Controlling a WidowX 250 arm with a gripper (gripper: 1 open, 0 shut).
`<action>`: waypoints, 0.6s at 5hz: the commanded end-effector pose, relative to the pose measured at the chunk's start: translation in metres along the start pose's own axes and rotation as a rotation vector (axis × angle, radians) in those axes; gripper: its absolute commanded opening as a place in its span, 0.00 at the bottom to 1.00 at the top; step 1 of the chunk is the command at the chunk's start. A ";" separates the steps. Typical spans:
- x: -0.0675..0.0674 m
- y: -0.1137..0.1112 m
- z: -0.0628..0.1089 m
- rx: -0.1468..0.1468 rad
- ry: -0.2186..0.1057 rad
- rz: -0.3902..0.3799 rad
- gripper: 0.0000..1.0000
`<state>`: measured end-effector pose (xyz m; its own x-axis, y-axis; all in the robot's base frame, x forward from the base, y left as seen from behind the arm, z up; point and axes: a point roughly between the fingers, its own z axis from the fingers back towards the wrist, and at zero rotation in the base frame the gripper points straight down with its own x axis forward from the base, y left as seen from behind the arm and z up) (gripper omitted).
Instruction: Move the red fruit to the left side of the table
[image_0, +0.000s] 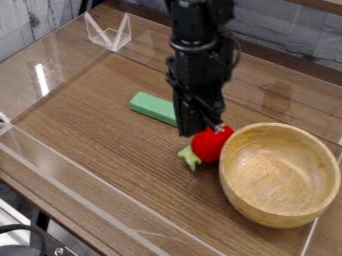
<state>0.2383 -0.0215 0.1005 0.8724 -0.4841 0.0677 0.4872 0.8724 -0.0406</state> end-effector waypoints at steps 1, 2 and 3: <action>0.009 0.005 0.026 0.044 -0.064 -0.068 1.00; 0.014 -0.005 0.014 0.026 -0.054 -0.169 1.00; 0.011 -0.009 -0.001 0.013 -0.045 -0.211 1.00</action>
<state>0.2402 -0.0332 0.0952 0.7581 -0.6448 0.0977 0.6493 0.7602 -0.0213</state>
